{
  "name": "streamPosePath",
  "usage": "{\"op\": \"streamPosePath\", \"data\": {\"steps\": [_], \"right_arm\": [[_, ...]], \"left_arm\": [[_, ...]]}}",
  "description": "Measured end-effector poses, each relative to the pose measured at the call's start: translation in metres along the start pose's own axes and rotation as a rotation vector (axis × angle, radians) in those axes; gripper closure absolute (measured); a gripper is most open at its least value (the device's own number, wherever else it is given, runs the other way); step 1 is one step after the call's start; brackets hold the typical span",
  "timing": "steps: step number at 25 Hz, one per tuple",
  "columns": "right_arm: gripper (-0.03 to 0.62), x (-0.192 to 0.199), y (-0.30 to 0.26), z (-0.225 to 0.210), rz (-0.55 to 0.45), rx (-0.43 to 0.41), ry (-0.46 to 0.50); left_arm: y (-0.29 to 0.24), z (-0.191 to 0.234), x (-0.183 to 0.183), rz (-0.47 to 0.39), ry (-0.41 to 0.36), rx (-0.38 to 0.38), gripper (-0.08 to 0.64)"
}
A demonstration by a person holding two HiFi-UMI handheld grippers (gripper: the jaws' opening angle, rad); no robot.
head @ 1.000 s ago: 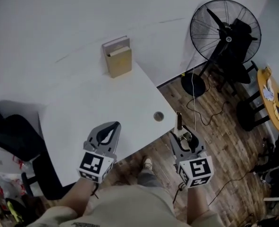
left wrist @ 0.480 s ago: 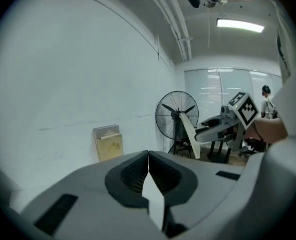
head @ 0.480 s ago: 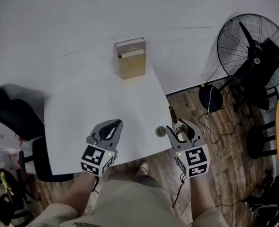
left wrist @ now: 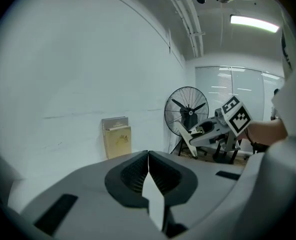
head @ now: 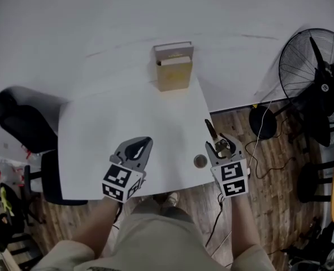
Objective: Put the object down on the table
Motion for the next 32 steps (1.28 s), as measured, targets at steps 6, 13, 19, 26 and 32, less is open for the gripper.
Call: {"op": "streamPosePath", "data": {"steps": [6,13,19,26,32], "right_arm": [[0.376,0.007,-0.027,0.007,0.062,-0.002,0.039],[0.376,0.017,-0.065,0.017,0.143,-0.039,0.096],[0.376,0.034,-0.100,0.023,0.206,-0.056,0.128],[0.376,0.062,-0.140,0.036,0.300,-0.084,0.175],[0.374,0.090,-0.173,0.045,0.376,-0.119,0.203]], "left_arm": [[-0.005,0.019,0.010,0.030,0.015,0.006,0.540],[-0.011,0.039,0.030,0.084,0.033,0.031,0.538],[-0.018,0.055,0.049,0.119,0.078,0.041,0.538],[-0.029,0.072,0.075,0.167,0.105,0.042,0.538],[-0.033,0.085,0.093,0.213,0.131,0.037,0.538]]}}
Point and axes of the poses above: the fingertips, and each gripper's own axes: y backward along the fingers, z to its left, x out of its underside, the point moved 8 cm from there along y, backward along the fingers, and after that the axes turned 14 degrees about -z, right-handed, at the moved point
